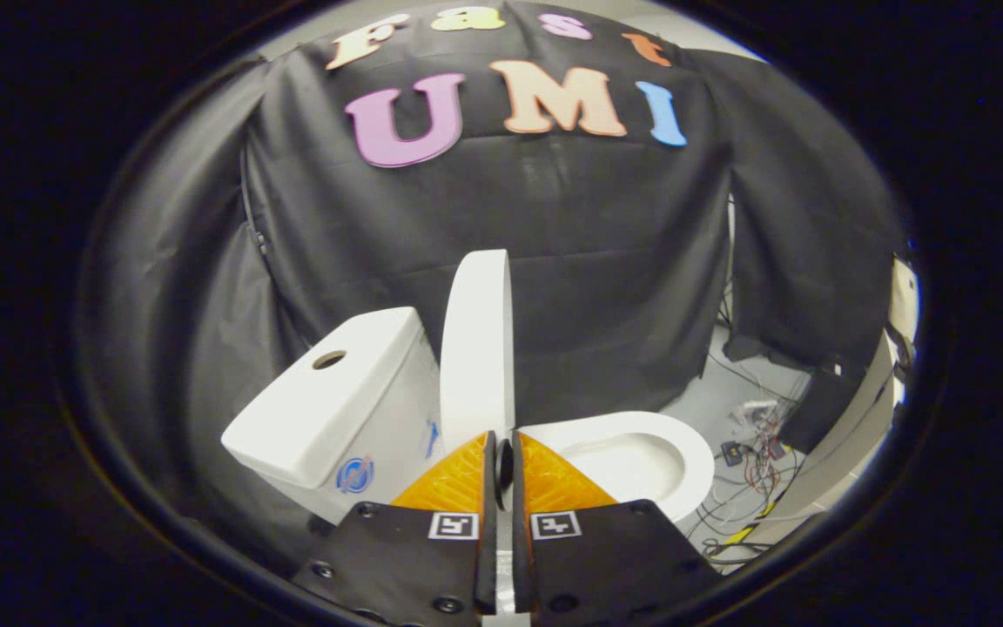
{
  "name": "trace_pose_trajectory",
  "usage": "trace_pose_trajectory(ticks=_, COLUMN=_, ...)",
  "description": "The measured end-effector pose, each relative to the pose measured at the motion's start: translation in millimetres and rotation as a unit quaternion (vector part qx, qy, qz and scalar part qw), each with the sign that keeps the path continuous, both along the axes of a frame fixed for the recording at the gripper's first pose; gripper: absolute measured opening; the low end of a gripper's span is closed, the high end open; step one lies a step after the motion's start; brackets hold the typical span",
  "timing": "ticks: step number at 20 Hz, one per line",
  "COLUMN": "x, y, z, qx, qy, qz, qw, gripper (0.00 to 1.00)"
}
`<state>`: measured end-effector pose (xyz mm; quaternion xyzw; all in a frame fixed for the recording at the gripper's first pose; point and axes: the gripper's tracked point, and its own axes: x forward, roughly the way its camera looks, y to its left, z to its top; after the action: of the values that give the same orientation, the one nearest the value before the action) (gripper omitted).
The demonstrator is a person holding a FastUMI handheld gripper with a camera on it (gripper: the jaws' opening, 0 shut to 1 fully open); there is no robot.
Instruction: Open the toilet lid.
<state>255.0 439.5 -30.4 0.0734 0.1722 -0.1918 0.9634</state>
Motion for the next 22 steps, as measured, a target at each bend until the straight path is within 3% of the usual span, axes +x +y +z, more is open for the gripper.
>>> trace_pose_trajectory(ticks=6, x=30, y=70, z=-4, qx=-0.046, qy=-0.008, qz=0.102, qw=0.994, gripper=0.09)
trace_pose_trajectory(ticks=11, x=35, y=77, z=-4, qx=-0.149, qy=0.035, qz=0.137, qw=0.979, gripper=0.09)
trace_pose_trajectory(ticks=16, x=24, y=72, z=-1, qx=-0.136, qy=0.012, qz=0.144, qw=0.98, gripper=0.13)
trace_pose_trajectory(ticks=18, x=20, y=76, z=5, qx=-0.109, qy=-0.015, qz=0.175, qw=0.978, gripper=0.16)
trace_pose_trajectory(ticks=22, x=7, y=72, z=15, qx=-0.105, qy=-0.037, qz=0.196, qw=0.974, gripper=0.25)
